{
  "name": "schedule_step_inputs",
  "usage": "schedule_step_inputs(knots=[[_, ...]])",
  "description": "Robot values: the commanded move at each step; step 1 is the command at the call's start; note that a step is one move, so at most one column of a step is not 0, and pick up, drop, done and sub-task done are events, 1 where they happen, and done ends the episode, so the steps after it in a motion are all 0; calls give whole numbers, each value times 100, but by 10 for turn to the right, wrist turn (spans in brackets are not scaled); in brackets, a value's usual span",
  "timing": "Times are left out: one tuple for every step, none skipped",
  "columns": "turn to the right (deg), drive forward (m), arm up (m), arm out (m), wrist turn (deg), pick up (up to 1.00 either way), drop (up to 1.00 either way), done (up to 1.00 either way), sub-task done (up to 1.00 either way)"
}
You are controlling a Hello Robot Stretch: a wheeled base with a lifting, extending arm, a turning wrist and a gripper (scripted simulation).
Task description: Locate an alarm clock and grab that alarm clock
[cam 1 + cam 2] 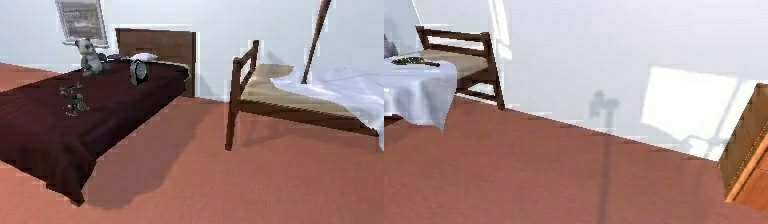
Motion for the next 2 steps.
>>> schedule_step_inputs(knots=[[0, 100, 0, 0, 0, 0, 0, 0, 0], [-30, 0, 0, 0, 0, 0, 0, 0, 0]])
